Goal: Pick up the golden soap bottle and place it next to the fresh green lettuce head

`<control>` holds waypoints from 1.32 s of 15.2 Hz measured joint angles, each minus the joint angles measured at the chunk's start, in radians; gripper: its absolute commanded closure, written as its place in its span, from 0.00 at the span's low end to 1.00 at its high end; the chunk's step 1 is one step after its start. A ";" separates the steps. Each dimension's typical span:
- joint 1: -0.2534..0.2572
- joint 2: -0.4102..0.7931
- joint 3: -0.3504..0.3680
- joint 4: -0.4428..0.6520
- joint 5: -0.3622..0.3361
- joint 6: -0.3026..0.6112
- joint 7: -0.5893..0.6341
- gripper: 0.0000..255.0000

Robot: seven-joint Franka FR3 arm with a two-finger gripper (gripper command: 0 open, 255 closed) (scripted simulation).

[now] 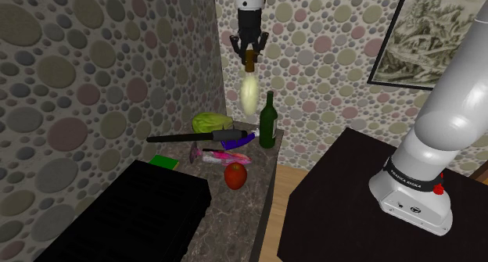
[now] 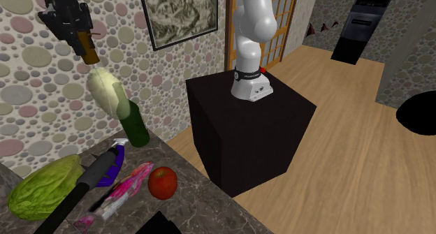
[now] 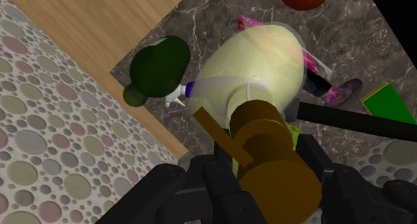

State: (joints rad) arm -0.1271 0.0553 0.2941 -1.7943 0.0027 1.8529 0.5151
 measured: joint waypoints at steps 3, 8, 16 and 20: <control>0.000 0.006 0.000 -0.033 -0.002 0.039 0.001 1.00; 0.001 0.016 0.000 -0.084 -0.005 0.100 0.002 1.00; 0.003 0.045 0.000 -0.162 -0.015 0.205 0.009 1.00; 0.004 0.062 0.000 -0.195 -0.021 0.254 0.013 1.00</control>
State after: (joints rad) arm -0.1227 0.1177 0.2939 -1.9889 -0.0182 2.1071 0.5277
